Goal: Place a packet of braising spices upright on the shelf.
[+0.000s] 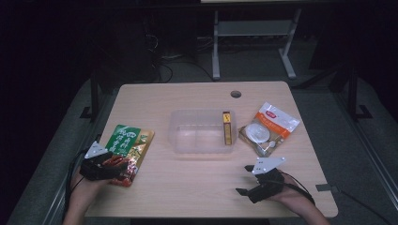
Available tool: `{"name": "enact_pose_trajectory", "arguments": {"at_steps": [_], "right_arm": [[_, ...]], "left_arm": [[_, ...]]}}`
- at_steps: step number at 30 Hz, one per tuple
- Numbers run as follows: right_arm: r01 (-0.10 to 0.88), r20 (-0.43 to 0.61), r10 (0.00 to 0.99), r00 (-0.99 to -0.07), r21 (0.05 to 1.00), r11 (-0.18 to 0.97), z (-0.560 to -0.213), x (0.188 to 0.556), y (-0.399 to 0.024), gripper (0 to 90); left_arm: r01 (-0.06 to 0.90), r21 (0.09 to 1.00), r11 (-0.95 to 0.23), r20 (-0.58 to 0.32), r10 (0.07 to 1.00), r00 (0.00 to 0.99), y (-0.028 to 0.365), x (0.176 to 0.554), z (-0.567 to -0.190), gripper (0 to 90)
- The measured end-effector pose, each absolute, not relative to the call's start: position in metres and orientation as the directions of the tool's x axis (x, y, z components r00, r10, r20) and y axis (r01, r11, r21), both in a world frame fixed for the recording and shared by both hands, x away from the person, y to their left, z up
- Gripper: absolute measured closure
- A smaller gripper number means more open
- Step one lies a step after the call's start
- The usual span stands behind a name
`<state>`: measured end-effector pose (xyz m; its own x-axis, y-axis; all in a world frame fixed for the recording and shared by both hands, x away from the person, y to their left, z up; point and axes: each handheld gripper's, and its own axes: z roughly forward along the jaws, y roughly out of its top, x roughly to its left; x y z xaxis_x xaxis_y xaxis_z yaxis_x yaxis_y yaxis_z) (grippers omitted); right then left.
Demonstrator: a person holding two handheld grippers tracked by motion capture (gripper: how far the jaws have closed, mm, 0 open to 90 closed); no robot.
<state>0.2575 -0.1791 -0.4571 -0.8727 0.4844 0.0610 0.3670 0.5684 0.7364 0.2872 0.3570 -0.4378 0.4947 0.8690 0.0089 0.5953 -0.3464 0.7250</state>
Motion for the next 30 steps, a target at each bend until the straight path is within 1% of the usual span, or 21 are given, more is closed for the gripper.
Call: {"name": "enact_pose_trajectory", "arguments": {"at_steps": [1,3,4,9,14,15,17,22,25,30], "right_arm": [[0.367,0.061,0.484,-0.873,0.736,0.569,-0.457,0.257,-0.179,14.4],[0.366,0.062,0.483,-0.874,0.737,0.569,-0.457,0.257,-0.179,14.4],[0.366,0.062,0.483,-0.874,0.737,0.569,-0.457,0.257,-0.179,14.4],[0.366,0.061,0.482,-0.874,0.736,0.57,-0.457,0.258,-0.179,14.4],[0.364,0.062,0.479,-0.876,0.735,0.572,-0.457,0.257,-0.179,14.4],[0.364,0.062,0.479,-0.876,0.735,0.572,-0.457,0.257,-0.179,14.4],[0.36,0.058,0.476,-0.877,0.735,0.574,-0.458,0.258,-0.179,14.4],[0.361,0.059,0.477,-0.877,0.736,0.573,-0.458,0.258,-0.179,14.4],[0.367,0.063,0.48,-0.875,0.733,0.573,-0.458,0.258,-0.179,14.4],[0.368,0.065,0.479,-0.875,0.732,0.573,-0.458,0.258,-0.178,14.4]], "left_arm": [[0.601,0.726,-0.333,0.012,0.881,0.473,0.363,0.289,-0.441,20.0],[0.61,0.721,-0.329,0.009,0.885,0.466,0.367,0.29,-0.442,19.9],[0.618,0.725,-0.305,0.003,0.898,0.439,0.373,0.291,-0.445,19.9],[0.635,0.723,-0.272,-0.005,0.917,0.399,0.384,0.295,-0.449,19.5],[0.665,0.717,-0.209,-0.042,0.94,0.34,0.401,0.3,-0.455,18.3],[0.665,0.717,-0.209,-0.042,0.94,0.34,0.401,0.3,-0.455,17.8],[0.683,0.708,-0.181,-0.074,0.942,0.327,0.405,0.303,-0.461,17.5],[0.696,0.696,-0.176,-0.085,0.943,0.323,0.405,0.306,-0.467,15.3],[0.693,0.697,-0.183,-0.079,0.942,0.327,0.405,0.307,-0.468,13.7],[0.689,0.699,-0.194,-0.06,0.943,0.327,0.402,0.306,-0.468,14.9]]}}
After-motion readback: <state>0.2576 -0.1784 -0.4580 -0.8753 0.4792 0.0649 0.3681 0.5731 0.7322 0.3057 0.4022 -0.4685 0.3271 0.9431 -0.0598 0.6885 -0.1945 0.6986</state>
